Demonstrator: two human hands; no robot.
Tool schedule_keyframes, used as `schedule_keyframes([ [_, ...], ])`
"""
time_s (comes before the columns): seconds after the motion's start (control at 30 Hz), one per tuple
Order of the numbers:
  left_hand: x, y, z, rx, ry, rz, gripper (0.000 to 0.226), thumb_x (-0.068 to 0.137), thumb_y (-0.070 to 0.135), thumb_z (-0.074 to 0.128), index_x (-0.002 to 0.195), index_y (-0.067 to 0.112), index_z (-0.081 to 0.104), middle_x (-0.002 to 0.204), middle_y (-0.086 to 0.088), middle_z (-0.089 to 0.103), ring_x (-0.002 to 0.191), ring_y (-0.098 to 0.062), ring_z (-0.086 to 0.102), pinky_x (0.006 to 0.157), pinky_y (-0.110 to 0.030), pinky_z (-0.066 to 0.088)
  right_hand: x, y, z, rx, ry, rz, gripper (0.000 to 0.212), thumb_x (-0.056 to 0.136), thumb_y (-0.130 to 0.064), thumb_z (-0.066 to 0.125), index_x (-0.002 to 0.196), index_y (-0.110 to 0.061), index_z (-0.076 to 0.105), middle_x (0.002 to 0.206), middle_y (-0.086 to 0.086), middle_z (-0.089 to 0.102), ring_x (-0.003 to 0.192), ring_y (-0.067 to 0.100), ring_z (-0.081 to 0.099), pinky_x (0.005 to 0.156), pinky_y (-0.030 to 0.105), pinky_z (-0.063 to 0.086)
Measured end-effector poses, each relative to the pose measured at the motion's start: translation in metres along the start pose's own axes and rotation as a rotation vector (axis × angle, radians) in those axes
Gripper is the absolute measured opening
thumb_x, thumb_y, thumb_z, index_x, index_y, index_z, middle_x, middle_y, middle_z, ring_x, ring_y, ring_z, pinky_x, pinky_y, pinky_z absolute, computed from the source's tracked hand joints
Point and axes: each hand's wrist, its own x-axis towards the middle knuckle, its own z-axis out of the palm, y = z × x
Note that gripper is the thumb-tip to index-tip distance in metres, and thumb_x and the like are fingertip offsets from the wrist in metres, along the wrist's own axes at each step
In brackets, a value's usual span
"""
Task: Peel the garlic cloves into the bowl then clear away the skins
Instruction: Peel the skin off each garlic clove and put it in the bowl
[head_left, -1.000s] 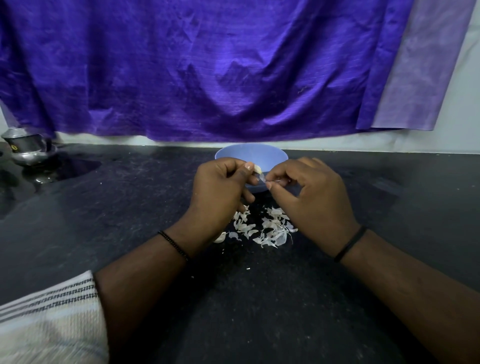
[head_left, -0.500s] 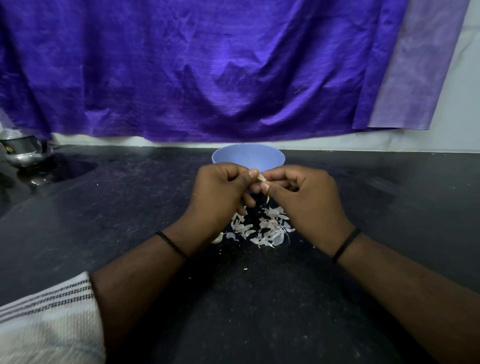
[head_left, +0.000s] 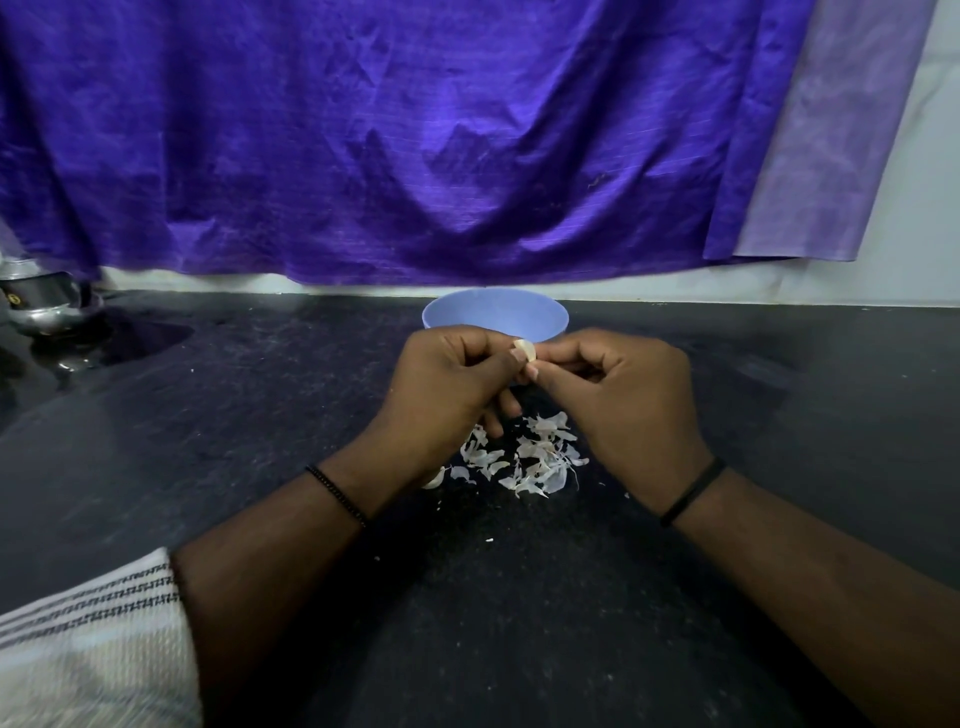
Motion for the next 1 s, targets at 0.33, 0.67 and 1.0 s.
schedule_keyframes([
  [0.33, -0.0017, 0.003, 0.0001, 0.088, 0.006, 0.108, 0.016, 0.096, 0.01, 0.06, 0.094, 0.003, 0.075, 0.081, -0.019, 0.072, 0.051, -0.021, 0.061, 0.044, -0.034, 0.052, 0.0022, -0.0008, -0.0021, -0.341, 0.078, -0.295, 0.008, 0.082, -0.025, 0.076, 0.084, -0.018, 0.079, 0.073, -0.008, 0.072, 0.067, 0.014, 0.06, 0.058, 0.037, 0.052],
  [0.67, -0.0034, 0.0045, 0.001, 0.19, 0.058, 0.159, 0.019, 0.096, 0.012, 0.062, 0.084, 0.011, 0.076, 0.078, -0.017, 0.074, 0.053, -0.035, 0.064, 0.047, -0.04, 0.054, 0.0024, 0.0015, 0.0004, -0.496, 0.085, -0.433, 0.017, 0.088, -0.026, 0.068, 0.079, -0.014, 0.076, 0.068, -0.002, 0.07, 0.065, 0.018, 0.059, 0.054, 0.037, 0.05],
  [1.0, -0.002, 0.0034, 0.003, 0.086, 0.082, 0.136, 0.021, 0.095, 0.003, 0.059, 0.082, 0.006, 0.076, 0.065, -0.013, 0.071, 0.052, -0.023, 0.066, 0.046, -0.029, 0.053, 0.0017, 0.0028, 0.0022, -0.51, 0.119, -0.482, 0.024, 0.091, -0.024, 0.063, 0.072, -0.011, 0.073, 0.065, 0.003, 0.068, 0.062, 0.023, 0.059, 0.055, 0.039, 0.05],
])
